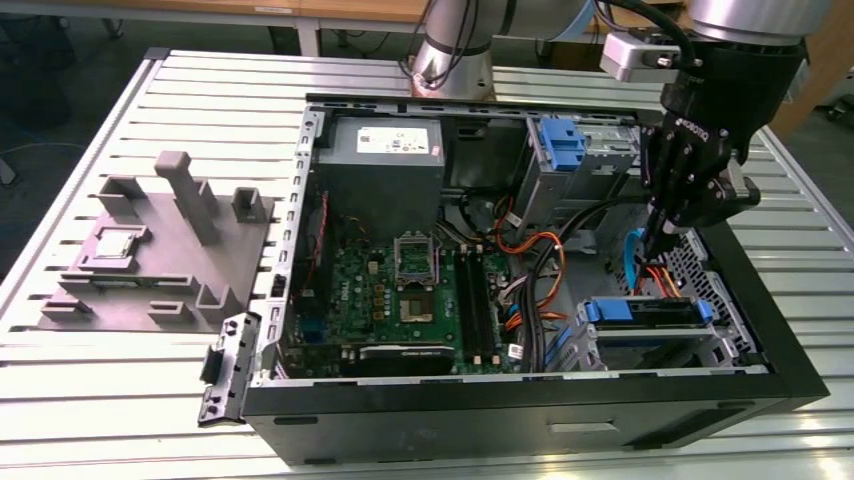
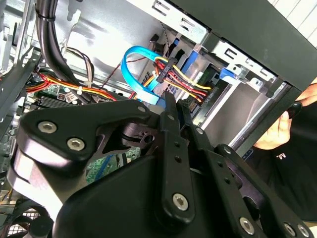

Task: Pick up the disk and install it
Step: 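Insert the second disk wire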

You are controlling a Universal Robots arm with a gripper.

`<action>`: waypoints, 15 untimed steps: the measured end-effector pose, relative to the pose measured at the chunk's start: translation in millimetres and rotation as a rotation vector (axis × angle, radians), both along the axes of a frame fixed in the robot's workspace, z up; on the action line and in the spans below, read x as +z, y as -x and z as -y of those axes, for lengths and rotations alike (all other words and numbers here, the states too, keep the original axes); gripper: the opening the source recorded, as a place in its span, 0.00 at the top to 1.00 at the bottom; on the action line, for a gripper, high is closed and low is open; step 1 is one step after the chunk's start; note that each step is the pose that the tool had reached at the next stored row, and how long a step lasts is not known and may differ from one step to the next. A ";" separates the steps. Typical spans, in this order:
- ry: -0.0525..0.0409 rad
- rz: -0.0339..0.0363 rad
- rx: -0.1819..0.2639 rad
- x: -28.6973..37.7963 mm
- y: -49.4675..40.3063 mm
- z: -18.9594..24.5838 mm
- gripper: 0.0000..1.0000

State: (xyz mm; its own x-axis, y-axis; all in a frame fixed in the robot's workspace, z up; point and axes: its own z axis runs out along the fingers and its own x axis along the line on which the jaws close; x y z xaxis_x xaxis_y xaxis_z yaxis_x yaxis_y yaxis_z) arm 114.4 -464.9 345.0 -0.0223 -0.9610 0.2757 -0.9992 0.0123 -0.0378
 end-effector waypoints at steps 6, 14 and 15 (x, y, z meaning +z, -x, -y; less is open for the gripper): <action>0.0000 0.0001 0.000 -0.1 1.6 2.6 0.84; -0.0433 0.0060 0.002 -0.3 7.8 5.6 0.84; -0.0524 0.0065 0.002 -0.4 7.9 7.2 0.84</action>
